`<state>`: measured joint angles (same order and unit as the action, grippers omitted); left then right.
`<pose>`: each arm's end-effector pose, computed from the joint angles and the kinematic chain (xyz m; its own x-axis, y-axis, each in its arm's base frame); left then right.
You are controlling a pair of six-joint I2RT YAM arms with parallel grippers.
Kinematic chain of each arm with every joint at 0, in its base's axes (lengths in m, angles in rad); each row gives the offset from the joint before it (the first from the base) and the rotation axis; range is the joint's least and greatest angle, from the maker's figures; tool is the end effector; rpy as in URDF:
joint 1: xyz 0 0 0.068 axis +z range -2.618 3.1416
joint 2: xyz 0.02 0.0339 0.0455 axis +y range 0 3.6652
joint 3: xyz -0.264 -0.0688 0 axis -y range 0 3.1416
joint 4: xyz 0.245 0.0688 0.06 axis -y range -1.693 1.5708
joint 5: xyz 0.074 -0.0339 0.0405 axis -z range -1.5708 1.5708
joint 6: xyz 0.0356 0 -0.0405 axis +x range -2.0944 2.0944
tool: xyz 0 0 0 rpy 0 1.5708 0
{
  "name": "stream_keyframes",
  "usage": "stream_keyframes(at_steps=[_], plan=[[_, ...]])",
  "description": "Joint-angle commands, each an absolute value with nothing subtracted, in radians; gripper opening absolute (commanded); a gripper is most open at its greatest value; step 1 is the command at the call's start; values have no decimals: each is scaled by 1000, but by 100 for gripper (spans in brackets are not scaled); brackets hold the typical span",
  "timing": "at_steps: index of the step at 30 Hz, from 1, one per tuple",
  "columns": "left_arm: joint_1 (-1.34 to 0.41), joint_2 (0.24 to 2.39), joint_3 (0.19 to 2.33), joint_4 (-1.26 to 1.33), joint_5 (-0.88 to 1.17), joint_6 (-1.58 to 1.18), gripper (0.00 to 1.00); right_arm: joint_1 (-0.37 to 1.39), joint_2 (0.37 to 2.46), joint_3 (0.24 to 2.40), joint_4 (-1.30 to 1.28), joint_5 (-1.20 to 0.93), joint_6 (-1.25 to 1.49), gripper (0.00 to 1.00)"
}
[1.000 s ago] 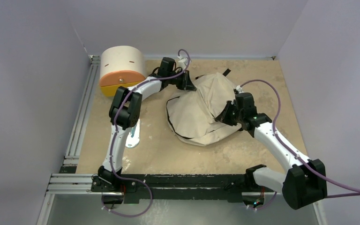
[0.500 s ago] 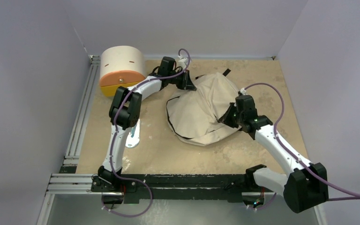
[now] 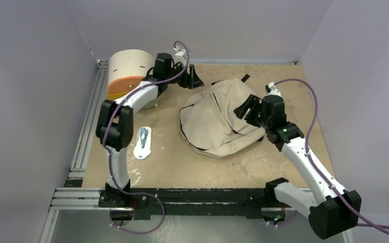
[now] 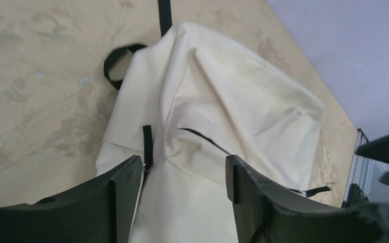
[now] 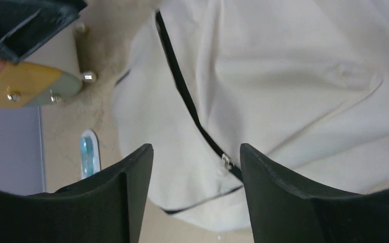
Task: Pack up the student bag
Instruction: Zip the student bag at the center of the board, then reset both arms
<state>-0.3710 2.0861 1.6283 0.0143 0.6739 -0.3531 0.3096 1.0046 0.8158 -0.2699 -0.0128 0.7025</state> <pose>0.4471 -0.1978 0.2451 -0.6549 -0.0352 -0.7549 0.6204 0.5454 -0.5636 0.2176 0.0701 0.3007 -0.5258 0.5101 -0.6807 0.0316 0.8114 0.5837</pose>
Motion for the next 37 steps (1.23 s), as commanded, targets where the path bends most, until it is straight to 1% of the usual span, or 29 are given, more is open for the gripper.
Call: stream_keyframes(at_steps=[1, 5, 7, 10, 12, 17, 20, 23, 28, 33, 37], plan=[[-376, 1813, 1521, 128, 589, -367, 63, 310, 967, 922, -137, 145, 665, 69], [-376, 1619, 1384, 91, 477, -345, 67, 311, 928, 927, -43, 192, 658, 76], [-376, 1532, 1348, 35, 375, -333, 69, 310, 906, 924, -7, 226, 649, 78], [-376, 1419, 1324, -124, 174, -311, 70, 310, 878, 925, 31, 303, 615, 83], [-374, 1338, 1282, -191, 35, -303, 71, 310, 865, 941, 15, 400, 576, 88], [-374, 1100, 1156, -336, -254, -319, 74, 310, 805, 935, 16, 637, 479, 94], [-374, 959, 1063, -402, -381, -355, 74, 310, 753, 904, 52, 680, 420, 98], [-374, 859, 985, -488, -496, -442, 75, 310, 716, 871, 76, 679, 412, 99], [-374, 767, 901, -595, -534, -591, 75, 310, 687, 840, 72, 639, 453, 99], [-374, 718, 853, -587, -545, -607, 75, 310, 681, 811, 89, 632, 471, 99], [-374, 696, 822, -533, -538, -571, 77, 310, 684, 809, 88, 639, 494, 99]])
